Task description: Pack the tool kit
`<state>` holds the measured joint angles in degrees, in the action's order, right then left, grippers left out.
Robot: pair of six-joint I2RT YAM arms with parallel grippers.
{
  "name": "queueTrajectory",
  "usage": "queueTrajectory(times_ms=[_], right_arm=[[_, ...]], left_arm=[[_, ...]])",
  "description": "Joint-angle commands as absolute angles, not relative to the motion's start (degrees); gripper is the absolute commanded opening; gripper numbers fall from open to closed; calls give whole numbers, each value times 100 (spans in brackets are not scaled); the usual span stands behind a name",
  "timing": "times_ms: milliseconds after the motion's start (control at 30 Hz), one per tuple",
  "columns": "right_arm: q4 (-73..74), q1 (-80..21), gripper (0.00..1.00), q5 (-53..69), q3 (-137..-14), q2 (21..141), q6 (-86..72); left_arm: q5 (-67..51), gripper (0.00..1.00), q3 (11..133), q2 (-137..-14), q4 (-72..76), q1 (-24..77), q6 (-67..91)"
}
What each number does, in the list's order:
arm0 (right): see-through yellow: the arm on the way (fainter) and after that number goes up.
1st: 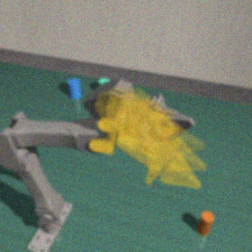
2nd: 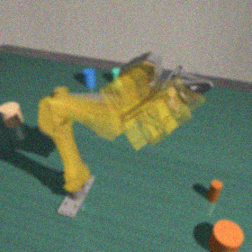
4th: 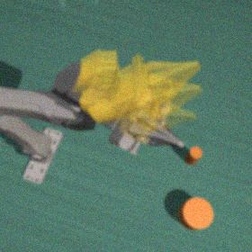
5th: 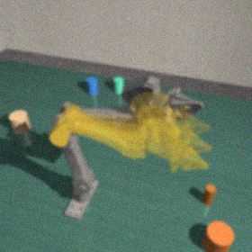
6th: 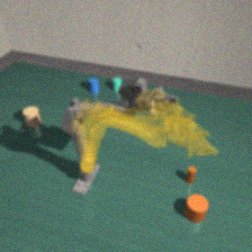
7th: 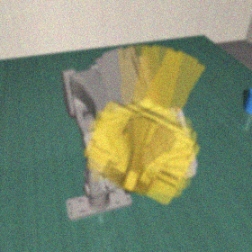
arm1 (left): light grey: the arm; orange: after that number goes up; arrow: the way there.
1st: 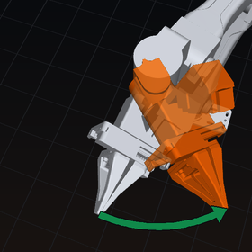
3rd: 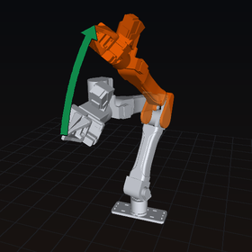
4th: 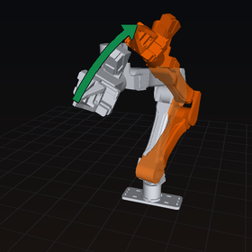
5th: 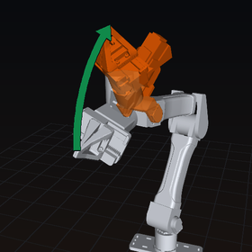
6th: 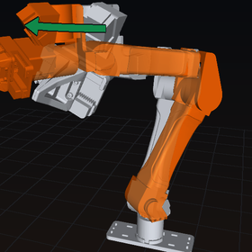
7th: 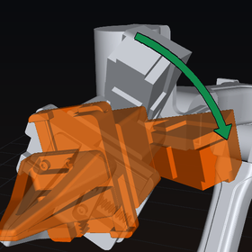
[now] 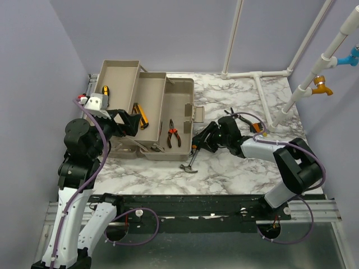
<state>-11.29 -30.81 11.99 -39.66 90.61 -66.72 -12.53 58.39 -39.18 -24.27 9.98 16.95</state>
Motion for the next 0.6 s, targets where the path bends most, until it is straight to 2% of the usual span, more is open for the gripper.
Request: queueTrajectory(times_ms=[0, 400, 567], right_arm=[[-1505, -3142, 58, 1362, -4162, 9348, -6853], [-1175, -3180, 54, 979, -4393, 9934, -7001], [-379, -3186, 59, 391, -4773, 10113, -7165]], left_arm=[[-1535, 98, 5662, -3760, -2014, 984, 1730], [-1687, 98, 5382, -3854, -1846, 984, 1776], [-1709, 99, 5405, -3894, -1854, 985, 1777]])
